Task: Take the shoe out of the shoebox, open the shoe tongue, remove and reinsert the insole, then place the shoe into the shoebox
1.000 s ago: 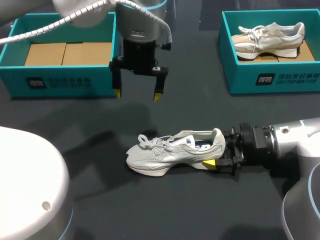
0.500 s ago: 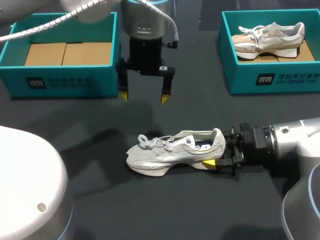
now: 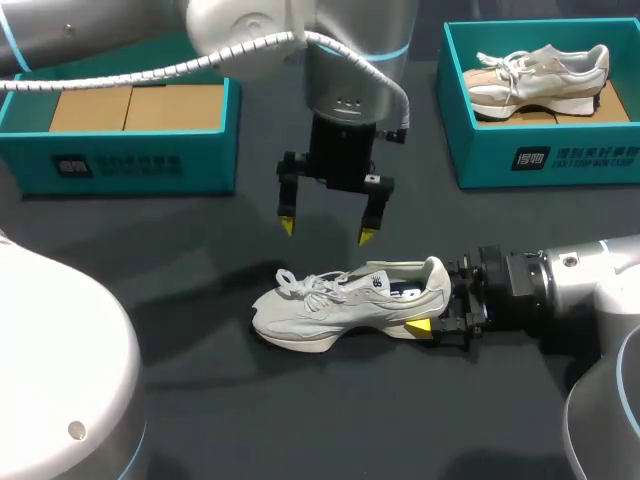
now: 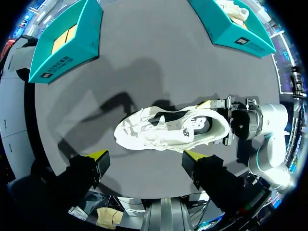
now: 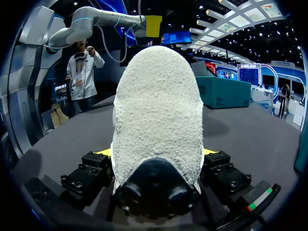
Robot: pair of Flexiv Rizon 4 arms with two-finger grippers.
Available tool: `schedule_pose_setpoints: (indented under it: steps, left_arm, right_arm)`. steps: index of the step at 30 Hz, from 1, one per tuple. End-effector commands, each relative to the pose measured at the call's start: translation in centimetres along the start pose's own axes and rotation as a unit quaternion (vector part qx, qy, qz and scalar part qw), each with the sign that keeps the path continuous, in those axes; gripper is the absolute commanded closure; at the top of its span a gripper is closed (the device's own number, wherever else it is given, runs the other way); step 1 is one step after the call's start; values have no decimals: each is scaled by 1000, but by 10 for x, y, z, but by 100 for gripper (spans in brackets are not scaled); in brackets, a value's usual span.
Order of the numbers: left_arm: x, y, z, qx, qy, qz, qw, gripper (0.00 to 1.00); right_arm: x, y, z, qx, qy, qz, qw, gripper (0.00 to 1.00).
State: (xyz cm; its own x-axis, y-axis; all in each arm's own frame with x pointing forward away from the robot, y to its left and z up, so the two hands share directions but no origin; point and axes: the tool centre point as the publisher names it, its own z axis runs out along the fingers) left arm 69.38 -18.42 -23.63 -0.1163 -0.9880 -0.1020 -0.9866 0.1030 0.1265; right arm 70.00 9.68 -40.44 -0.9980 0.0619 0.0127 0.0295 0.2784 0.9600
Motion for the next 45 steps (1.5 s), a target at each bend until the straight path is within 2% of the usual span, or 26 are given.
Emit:
schedule_pose_setpoints:
  steps: [1, 7, 14, 25, 34, 41, 45]
  left_arm:
    - [20, -1, 11, -4, -16, -3, 1000, 0]
    - [43, 0, 25, -14, -32, -15, 999, 0]
    - [68, -10, 44, -27, -54, -35, 998, 0]
    - [86, -14, 72, -32, -87, -63, 994, 2]
    - [84, -18, 89, -49, -118, -85, 988, 13]
    - [77, -13, 97, -57, -138, -91, 985, 15]
    - [71, -12, 99, -64, -151, -94, 982, 23]
  right_arm:
    - [1, 2, 0, 3, 0, 0, 1000, 100]
    - [1, 2, 0, 3, 0, 0, 1000, 100]
    - [1, 2, 0, 3, 0, 0, 1000, 100]
    - [1, 2, 0, 3, 0, 0, 1000, 100]
    - [1, 2, 0, 3, 0, 0, 1000, 100]
    - [1, 2, 0, 3, 0, 0, 1000, 100]
    - [1, 2, 0, 3, 0, 0, 1000, 100]
